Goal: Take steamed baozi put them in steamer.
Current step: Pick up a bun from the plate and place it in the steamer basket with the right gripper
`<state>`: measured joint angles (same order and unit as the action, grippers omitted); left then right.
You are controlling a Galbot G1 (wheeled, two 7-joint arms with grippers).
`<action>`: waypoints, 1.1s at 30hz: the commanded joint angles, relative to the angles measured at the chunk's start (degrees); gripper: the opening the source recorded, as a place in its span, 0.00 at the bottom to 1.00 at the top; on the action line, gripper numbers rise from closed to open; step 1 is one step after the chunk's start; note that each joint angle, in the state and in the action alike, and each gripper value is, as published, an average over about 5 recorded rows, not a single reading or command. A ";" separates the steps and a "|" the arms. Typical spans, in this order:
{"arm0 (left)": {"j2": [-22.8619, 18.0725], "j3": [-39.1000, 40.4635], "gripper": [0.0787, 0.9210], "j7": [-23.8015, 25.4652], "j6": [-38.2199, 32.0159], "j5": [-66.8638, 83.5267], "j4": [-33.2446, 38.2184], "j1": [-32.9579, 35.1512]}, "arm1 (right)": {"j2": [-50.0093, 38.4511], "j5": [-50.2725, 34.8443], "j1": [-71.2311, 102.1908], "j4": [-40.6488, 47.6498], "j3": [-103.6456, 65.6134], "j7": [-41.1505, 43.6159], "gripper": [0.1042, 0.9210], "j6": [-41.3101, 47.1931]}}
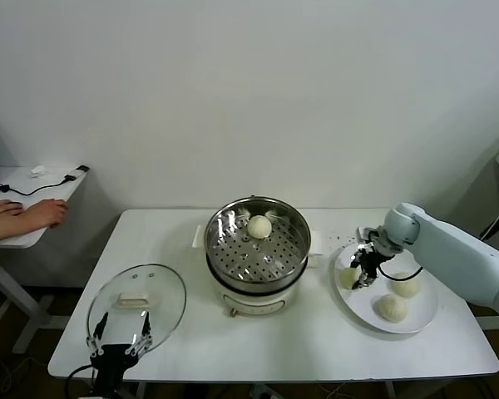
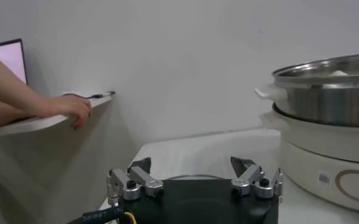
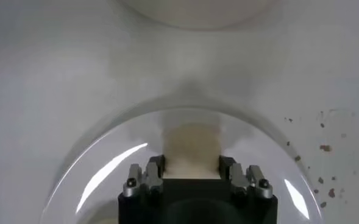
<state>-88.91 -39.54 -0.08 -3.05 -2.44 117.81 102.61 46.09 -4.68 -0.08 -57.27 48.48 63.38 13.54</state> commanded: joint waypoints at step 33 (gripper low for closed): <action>-0.11 3.35 0.88 -1.02 -1.77 0.42 2.26 2.47 | 30.66 -46.69 -40.11 -5.30 33.26 -11.83 0.57 10.45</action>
<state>-89.31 -36.51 -0.77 -4.71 -2.15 120.14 104.10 64.12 -45.59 -40.89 -63.23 79.16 56.14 20.87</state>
